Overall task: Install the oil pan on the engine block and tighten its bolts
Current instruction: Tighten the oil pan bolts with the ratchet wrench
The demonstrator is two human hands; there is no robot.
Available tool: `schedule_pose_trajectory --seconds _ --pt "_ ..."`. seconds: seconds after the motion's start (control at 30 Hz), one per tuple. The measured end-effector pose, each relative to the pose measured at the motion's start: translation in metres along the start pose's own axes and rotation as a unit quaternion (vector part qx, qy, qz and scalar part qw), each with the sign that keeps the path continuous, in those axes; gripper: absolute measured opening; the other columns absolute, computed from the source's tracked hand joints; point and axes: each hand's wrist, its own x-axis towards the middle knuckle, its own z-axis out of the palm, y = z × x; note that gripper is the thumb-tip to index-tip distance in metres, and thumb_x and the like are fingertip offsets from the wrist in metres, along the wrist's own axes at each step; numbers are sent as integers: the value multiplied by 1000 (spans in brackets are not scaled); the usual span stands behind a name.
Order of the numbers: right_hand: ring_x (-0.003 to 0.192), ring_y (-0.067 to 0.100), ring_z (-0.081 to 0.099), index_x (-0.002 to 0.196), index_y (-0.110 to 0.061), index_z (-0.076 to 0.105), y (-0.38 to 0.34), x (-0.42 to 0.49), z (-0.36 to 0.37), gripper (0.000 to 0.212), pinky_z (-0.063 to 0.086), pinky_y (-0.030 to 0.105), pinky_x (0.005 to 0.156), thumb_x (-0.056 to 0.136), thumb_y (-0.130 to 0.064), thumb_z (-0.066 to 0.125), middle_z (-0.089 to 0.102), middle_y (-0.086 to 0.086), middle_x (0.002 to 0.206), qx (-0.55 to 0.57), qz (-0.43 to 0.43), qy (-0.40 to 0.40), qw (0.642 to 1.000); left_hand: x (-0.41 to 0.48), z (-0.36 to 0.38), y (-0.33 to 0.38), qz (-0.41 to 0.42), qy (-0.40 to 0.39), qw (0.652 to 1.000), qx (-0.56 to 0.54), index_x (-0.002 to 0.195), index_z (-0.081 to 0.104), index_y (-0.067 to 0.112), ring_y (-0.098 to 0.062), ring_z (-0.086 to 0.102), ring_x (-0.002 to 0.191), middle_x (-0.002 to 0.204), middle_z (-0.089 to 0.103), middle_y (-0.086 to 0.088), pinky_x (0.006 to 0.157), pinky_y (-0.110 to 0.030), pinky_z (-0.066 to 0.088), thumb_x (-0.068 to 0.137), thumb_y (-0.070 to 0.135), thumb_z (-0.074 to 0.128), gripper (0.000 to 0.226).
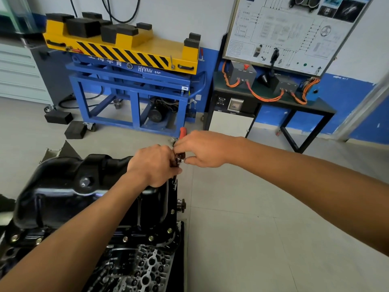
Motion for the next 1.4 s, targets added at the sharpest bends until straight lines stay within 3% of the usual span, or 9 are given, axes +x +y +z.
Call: schedule_pose_trajectory --seconds 0.1,0.27,0.4,0.5,0.67,0.8,0.93,1.2,1.4 --pt "88 21 58 100 -13 59 -1 -6 2 21 49 45 80 98 -34 59 62 2 94 34 20 -5 999 -1 0 0 6 4 1000 3 88 71 35 -17 65 87 91 70 9 69 -30 41 87 58 64 25" --pt "57 25 57 66 -13 52 -16 0 0 47 41 33 49 100 -46 53 56 4 62 15 136 -13 991 -4 2 3 6 31 999 18 86 69 34 -20 65 81 83 67 7 65 -31 39 88 58 59 25" --pt "67 29 72 62 -9 58 -29 7 7 47 60 41 68 99 -37 55 65 8 56 177 222 -8 959 -4 1 4 4 26 1000 17 69 61 35 -15 54 65 66 55 12 60 -30 36 82 67 63 34" --pt "57 20 71 66 -6 60 -36 10 10 44 58 33 64 100 -33 53 71 11 61 221 244 -24 944 -3 0 3 -5 17 1000 13 61 51 34 -14 48 62 65 50 11 58 -30 34 82 65 65 40" --pt "56 24 63 67 -10 56 -28 4 2 38 48 34 51 95 -34 65 61 4 57 98 177 -20 979 -2 -1 2 -3 3 1000 4 67 58 33 -17 57 72 74 60 8 64 -31 38 84 62 65 34" --pt "69 21 56 90 -8 62 -24 4 -2 15 52 42 66 97 -22 62 56 4 75 -28 92 -23 995 -2 -1 2 0 1 1000 0 85 70 32 -20 61 81 88 67 4 69 -32 43 84 60 66 29" --pt "66 19 47 97 -8 57 -15 1 -1 6 49 49 79 99 -11 54 57 8 81 -36 56 -41 997 -1 -1 1 -1 -1 1000 1 89 71 33 -19 63 85 92 68 5 71 -31 43 84 60 67 28" --pt "100 25 58 116 -9 58 -6 -5 4 18 49 44 86 100 -17 54 58 4 114 16 4 -23 1000 -1 1 -1 9 -4 1000 0 90 73 35 -15 66 88 92 71 10 75 -33 50 86 60 64 27" --pt "67 23 56 75 -17 53 -18 0 7 37 36 33 52 102 -42 48 52 0 72 -51 104 -5 993 -3 3 3 3 30 999 16 80 67 31 -21 63 79 82 67 5 66 -31 41 87 57 59 28"
